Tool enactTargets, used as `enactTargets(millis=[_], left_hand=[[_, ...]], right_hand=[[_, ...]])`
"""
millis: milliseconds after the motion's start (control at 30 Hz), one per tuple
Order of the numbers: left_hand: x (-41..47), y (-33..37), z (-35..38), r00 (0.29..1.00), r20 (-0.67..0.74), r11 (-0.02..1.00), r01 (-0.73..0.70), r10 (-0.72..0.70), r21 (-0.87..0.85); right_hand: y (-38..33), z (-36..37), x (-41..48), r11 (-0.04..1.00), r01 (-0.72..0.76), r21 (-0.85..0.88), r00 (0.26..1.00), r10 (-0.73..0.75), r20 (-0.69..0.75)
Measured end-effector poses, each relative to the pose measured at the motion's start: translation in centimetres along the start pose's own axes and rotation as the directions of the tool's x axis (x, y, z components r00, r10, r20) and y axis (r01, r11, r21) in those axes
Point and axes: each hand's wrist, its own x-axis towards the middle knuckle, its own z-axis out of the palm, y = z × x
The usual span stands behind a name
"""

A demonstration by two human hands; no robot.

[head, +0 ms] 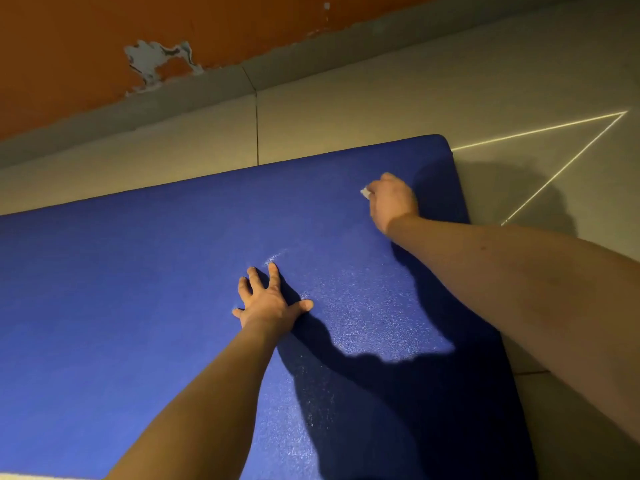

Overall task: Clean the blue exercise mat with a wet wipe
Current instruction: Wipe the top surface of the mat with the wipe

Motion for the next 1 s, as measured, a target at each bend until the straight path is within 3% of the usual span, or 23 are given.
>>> enactTargets(millis=[100, 233, 367, 433, 600, 733, 900, 1000], left_hand=[[-0.1, 0.1, 0.0, 1.000, -0.003, 1.000, 0.007, -0.008, -0.003], [-0.1, 0.1, 0.0, 1.000, -0.011, 1.000, 0.009, -0.009, -0.006], [-0.2, 0.1, -0.1, 1.000, -0.007, 1.000, 0.008, -0.008, -0.016], [-0.2, 0.1, -0.1, 1.000, -0.009, 1.000, 0.000, 0.000, -0.026], [-0.3, 0.1, -0.1, 1.000, -0.006, 1.000, -0.002, 0.001, -0.020], [-0.2, 0.2, 0.0, 1.000, -0.013, 1.000, 0.003, -0.003, -0.009], [0.0, -0.1, 0.2, 0.999, -0.032, 1.000, 0.000, 0.000, -0.015], [0.0, -0.3, 0.3, 0.999, -0.044, 1.000, -0.004, 0.003, -0.014]], right_hand=[[-4.2, 0.9, -3.2, 0.999, 0.022, 0.042, 0.996, -0.025, 0.082], [-10.8, 2.6, -8.7, 0.971, 0.203, 0.125, 0.954, -0.225, 0.199], [-10.9, 2.4, -9.7, 0.941, 0.306, 0.144, 0.920, -0.331, 0.209], [-8.3, 1.5, -8.0, 0.951, 0.294, 0.100, 0.935, -0.307, 0.174], [-1.0, -0.6, -4.0, 0.997, 0.075, 0.006, 0.995, -0.075, 0.064], [-3.1, 0.0, -5.6, 0.995, -0.039, 0.092, 0.999, 0.036, 0.036], [-10.7, 2.1, -11.4, 0.979, 0.144, 0.143, 0.963, -0.172, 0.209], [-11.2, 2.1, -12.6, 0.952, 0.251, 0.177, 0.926, -0.289, 0.242]])
